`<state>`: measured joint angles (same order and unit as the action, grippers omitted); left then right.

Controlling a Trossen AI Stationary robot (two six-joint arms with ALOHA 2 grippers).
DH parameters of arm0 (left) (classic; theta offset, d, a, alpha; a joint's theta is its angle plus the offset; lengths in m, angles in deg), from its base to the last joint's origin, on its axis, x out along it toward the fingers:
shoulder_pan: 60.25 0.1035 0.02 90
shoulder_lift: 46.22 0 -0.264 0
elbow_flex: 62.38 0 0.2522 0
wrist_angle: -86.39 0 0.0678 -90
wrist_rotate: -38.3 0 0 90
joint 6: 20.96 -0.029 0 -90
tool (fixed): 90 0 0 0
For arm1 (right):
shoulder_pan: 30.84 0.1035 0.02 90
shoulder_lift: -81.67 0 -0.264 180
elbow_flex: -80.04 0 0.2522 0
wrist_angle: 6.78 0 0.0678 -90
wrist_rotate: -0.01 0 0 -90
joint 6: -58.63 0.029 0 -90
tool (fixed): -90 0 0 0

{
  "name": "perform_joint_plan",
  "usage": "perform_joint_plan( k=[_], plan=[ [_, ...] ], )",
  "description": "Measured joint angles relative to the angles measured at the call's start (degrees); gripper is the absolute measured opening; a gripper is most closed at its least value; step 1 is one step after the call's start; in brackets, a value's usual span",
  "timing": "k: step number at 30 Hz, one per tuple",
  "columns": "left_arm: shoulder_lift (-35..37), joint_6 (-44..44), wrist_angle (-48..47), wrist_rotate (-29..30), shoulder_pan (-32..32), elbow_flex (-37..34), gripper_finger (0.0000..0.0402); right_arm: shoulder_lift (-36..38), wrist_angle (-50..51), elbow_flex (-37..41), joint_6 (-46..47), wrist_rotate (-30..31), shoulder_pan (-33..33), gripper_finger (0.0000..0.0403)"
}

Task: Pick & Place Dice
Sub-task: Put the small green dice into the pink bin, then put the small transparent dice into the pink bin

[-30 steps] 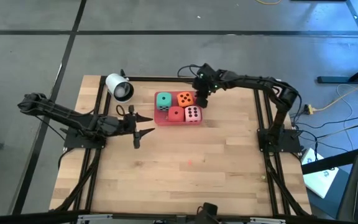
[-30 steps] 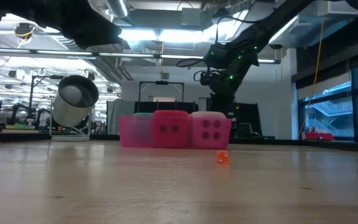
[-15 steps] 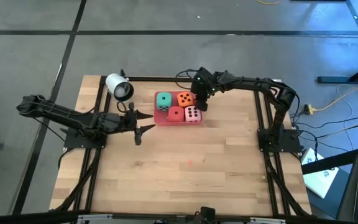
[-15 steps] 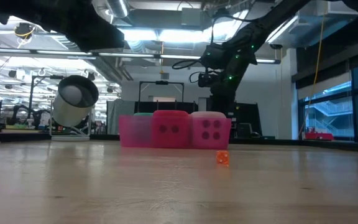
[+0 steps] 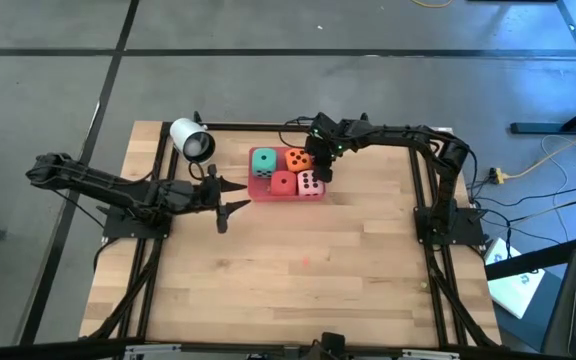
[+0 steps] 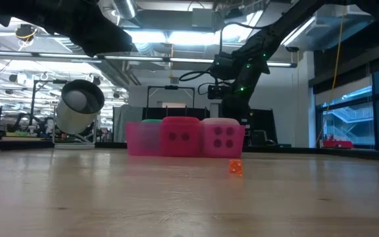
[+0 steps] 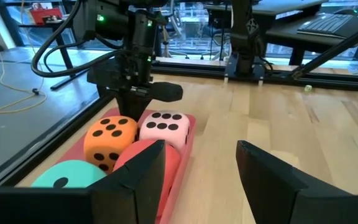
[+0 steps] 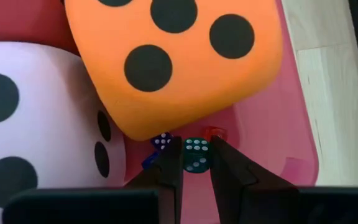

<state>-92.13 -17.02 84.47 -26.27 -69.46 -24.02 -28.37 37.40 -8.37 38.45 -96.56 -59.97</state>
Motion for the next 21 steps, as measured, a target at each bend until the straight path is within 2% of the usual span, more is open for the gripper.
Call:
perform_joint_plan(
  k=[5,14,21],
  plan=[
    [0.0,0.0,-0.07,0.0,0.0,0.0,0.019,-0.02,-0.2,0.02,-0.02,-0.04,0.0,0.0067],
    [0.0,-0.02,-0.07,-0.02,0.0,0.0,0.019,-0.09,-1.24,0.07,-0.02,0.17,-0.02,0.0142],
    [0.0,-0.02,-0.36,-0.02,0.0,0.0,0.019,-0.09,-1.64,0.07,0.2,0.25,-0.02,0.018]
  ],
)
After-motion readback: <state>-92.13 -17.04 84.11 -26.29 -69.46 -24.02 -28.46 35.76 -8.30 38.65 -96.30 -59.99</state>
